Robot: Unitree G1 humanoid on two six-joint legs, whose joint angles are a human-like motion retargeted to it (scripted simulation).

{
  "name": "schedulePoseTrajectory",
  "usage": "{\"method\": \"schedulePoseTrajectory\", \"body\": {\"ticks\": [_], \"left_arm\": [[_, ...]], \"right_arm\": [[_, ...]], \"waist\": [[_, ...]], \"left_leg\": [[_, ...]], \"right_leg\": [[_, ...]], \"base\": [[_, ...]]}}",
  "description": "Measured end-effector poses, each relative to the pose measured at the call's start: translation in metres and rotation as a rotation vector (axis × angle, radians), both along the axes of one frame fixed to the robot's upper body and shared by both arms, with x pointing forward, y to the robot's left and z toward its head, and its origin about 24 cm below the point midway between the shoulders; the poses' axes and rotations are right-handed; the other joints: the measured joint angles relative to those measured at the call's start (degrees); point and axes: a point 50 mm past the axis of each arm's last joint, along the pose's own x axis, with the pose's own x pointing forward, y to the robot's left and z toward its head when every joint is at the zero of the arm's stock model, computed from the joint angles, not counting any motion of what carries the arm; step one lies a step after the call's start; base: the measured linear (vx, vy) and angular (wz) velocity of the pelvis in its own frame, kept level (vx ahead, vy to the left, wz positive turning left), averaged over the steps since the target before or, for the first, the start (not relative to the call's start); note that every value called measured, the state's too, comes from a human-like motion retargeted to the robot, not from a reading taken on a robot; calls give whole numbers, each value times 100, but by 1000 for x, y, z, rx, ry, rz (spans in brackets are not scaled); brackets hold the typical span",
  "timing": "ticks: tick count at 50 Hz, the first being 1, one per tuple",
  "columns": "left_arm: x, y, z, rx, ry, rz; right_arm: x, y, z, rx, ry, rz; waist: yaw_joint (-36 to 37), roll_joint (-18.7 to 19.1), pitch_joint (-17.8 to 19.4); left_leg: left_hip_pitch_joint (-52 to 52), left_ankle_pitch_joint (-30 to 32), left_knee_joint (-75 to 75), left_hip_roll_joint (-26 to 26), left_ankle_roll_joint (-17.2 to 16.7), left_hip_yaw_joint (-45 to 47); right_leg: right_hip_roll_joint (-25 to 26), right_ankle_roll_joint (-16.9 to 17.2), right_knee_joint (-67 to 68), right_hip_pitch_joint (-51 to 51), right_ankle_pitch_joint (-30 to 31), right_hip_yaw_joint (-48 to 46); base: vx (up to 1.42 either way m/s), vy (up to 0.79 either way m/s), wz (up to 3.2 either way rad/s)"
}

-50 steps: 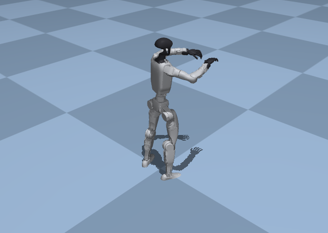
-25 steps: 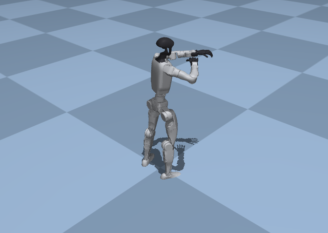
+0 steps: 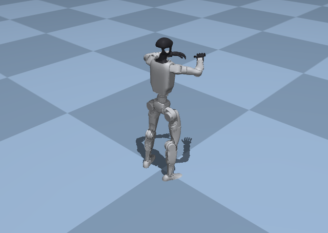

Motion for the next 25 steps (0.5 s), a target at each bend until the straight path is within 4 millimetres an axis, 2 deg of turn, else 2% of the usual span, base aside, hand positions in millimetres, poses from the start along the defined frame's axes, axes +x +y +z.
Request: {"method": "schedulePoseTrajectory", "body": {"ticks": [4,7,11,15,17,20,25], "left_arm": [[24,45,12,22,-38,232],[38,79,22,23,-98,397],[50,117,35,-21,-168,584],[56,136,46,-77,-196,699],[59,136,51,-91,-200,713],[63,124,60,-84,-203,683],[71,76,68,-29,-219,518]], "right_arm": [[-40,51,-5,-53,58,296],[-71,77,-9,-33,79,491],[-100,89,-10,49,85,658],[-113,85,-7,130,88,710],[-113,79,-5,148,83,694],[-105,66,-1,149,63,627],[-75,34,4,107,19,411]], "waist": [[-38,109,23],[-121,194,46],[-276,287,93],[-453,344,132],[-546,359,154],[-669,358,192],[-825,305,252]], "left_leg": [[16,15,4,-10,12,-18],[20,29,6,-6,10,-7],[15,58,-7,-3,-8,16],[-11,97,-42,-2,-38,43],[-34,125,-74,-2,-56,52],[-72,172,-132,-3,-88,61],[-144,252,-240,-2,-145,68]], "right_leg": [[-8,19,-7,32,-21,-23],[2,19,-20,35,-27,-17],[17,19,-52,21,-15,-1],[36,19,-96,-22,21,20],[45,19,-116,-56,44,25],[60,19,-137,-117,80,26],[80,19,-151,-232,135,14]], "base": [[0,0,0],[0,0,0],[0,0,0],[0,0,0],[0,0,0],[-3,1,-2],[-5,1,0]]}}
